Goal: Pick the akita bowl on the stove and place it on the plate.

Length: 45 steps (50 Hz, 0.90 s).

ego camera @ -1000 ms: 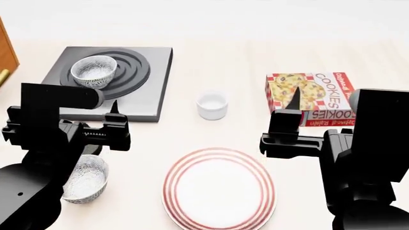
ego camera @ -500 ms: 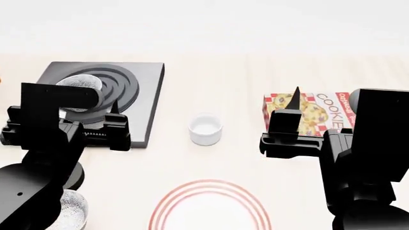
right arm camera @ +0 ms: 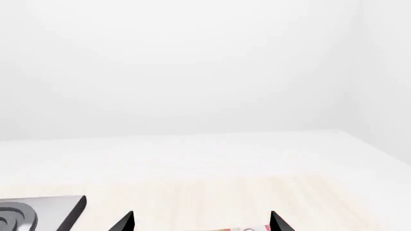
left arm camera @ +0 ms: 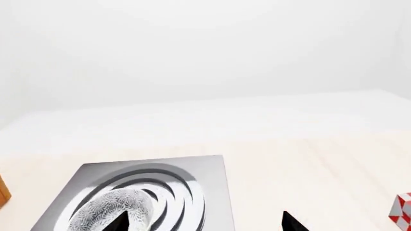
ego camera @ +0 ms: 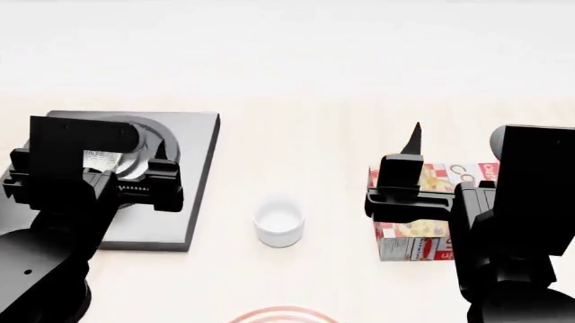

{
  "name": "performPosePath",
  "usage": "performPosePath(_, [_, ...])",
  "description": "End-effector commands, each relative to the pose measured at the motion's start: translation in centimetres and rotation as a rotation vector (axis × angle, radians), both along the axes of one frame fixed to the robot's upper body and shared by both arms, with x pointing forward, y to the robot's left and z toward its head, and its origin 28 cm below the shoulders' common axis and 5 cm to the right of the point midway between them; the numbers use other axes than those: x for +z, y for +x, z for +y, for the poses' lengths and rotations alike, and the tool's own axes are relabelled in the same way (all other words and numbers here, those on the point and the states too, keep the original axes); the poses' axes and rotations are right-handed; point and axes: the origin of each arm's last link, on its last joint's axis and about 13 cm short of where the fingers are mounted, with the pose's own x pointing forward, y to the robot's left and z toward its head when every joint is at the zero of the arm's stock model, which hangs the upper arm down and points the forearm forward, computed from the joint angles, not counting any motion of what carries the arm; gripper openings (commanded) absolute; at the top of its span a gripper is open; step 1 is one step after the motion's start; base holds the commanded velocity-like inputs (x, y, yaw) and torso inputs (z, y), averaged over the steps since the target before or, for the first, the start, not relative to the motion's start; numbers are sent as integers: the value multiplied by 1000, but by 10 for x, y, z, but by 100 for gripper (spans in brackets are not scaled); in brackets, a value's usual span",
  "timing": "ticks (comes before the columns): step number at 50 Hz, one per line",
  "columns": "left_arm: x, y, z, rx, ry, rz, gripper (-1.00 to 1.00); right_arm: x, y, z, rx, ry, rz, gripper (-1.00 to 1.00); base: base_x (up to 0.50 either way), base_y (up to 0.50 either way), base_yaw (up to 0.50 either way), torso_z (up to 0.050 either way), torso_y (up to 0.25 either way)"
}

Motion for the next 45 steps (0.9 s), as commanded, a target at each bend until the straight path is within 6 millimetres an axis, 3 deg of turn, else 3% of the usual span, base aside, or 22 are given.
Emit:
performPosePath(1, [-1,1,0,1,0,0,100,0,0,0,1,0,0,100,262,-27,0,0,0])
performPosePath(24, [1,-1,1,-5,3,1,100,-1,0,0,-5,2,14,100,265,-25,0,0,0])
performPosePath(27, [9,0,2,-7,-9,-5,100,0,0,-1,-12,18,12,100,8,0,0,0,0])
performPosePath(35, [66,27,10,27,23,-64,100,0,0,-1,-15,22,14,100,0,0,0,0,0])
performPosePath(45, [111,62,12,46,91,-65,100,-1,0,-1,-12,20,9,100,0,0,0,0,1])
